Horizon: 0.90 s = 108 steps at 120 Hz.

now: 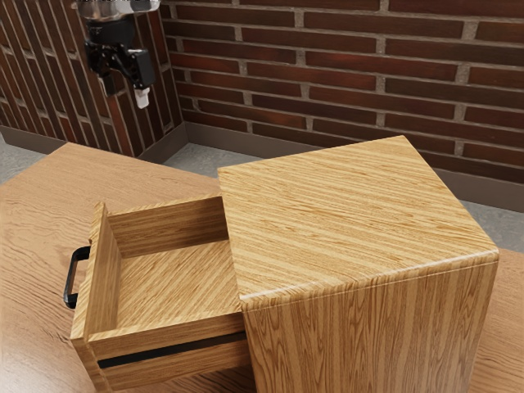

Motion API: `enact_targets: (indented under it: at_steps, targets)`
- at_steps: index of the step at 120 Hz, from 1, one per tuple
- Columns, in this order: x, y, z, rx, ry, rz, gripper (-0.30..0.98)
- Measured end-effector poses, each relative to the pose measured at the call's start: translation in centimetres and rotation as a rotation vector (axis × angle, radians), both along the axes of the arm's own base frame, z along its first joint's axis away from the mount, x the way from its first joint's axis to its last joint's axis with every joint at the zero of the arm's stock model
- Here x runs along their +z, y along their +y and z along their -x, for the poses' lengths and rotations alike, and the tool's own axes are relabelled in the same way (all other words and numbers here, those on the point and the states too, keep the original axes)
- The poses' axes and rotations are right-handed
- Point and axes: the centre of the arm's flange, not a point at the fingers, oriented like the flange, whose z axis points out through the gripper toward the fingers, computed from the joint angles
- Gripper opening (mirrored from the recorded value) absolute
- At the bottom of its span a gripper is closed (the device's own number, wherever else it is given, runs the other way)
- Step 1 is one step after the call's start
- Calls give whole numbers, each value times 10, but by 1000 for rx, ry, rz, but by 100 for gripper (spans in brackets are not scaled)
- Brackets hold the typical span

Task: Push the drawer handle with one arm to close the drawer

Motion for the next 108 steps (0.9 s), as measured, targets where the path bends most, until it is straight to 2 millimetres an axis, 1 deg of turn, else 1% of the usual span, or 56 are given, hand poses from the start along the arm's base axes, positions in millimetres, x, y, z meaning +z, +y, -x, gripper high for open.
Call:
enact_targets:
  at_steps: [16, 33, 41, 49, 56, 64, 69, 75, 88, 98, 108]
  targets:
    - [-3, 0, 0, 1, 8, 0, 69]
    - [0, 0, 0, 2, -5, -5, 69]
    - [-2, 0, 5, 4, -3, -9, 69]
    - [0, -3, 16, 15, -2, -13, 68]
    - [-4, -5, 24, 22, 9, -18, 63]
    - [-16, -5, 39, 32, 34, -41, 53]
    - [-25, -4, 55, 32, 45, -61, 47]
    - [-32, -4, 70, 26, 45, -80, 38]
    - [-49, 6, 97, 26, 32, -115, 21]
    - [-58, 14, 116, 26, 9, -139, 13]
    - [-69, 15, 137, 12, -11, -163, 8]
